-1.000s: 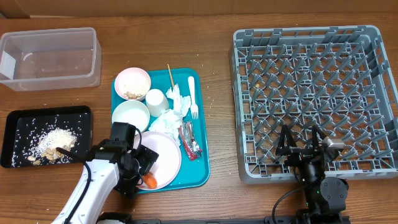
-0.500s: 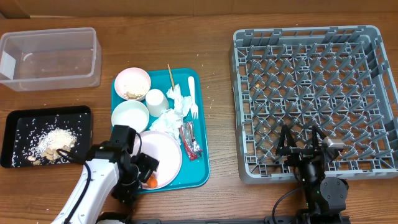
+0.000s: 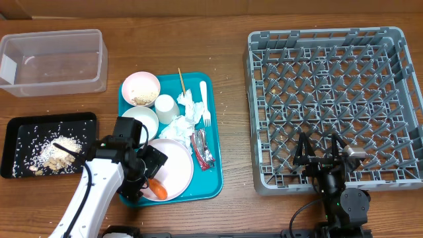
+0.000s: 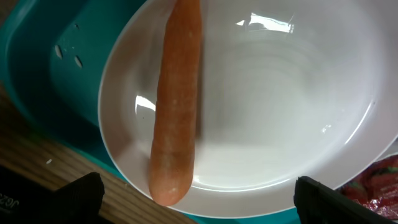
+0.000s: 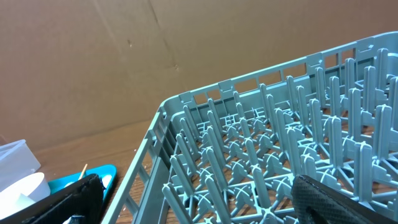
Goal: Sort waste into correct bins and load items into the dishwasher rack
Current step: 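Grasp the orange carrot on the white plate with the left gripper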
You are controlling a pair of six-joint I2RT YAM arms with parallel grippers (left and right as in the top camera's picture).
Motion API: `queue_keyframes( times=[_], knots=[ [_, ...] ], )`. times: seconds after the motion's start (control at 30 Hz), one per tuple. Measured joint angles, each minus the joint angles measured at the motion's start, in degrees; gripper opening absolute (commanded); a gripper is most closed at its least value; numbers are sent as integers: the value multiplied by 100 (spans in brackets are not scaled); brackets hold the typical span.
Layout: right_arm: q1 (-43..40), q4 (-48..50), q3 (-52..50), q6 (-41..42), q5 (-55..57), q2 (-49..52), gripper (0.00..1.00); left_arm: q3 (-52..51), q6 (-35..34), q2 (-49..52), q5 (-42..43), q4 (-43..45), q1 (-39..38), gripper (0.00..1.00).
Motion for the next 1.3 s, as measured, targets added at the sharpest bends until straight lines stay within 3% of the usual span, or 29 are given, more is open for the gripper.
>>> queue_keyframes(
  times=[0.37, 0.7, 0.83, 0.87, 1.17, 1.27, 1.3],
  knots=[
    [0, -2, 0, -4, -2, 0, 100, -407, 101, 938, 74, 1012, 0, 100],
    [0, 0, 0, 0, 0, 0, 100, -411, 313, 1043, 98, 1128, 0, 100],
    [0, 0, 0, -2, -2, 0, 100, -411, 459, 1043, 107, 1099, 0, 65],
    [0, -2, 0, -2, 0, 0, 100, -413, 463, 1043, 107, 1091, 0, 52],
    [0, 0, 0, -2, -2, 0, 100, -415, 581, 1043, 114, 1016, 0, 47],
    [2, 2, 0, -2, -2, 0, 100, -415, 623, 1043, 63, 999, 0, 26],
    [2, 0, 0, -2, -2, 0, 100, -415, 627, 1043, 42, 984, 0, 25]
  ],
)
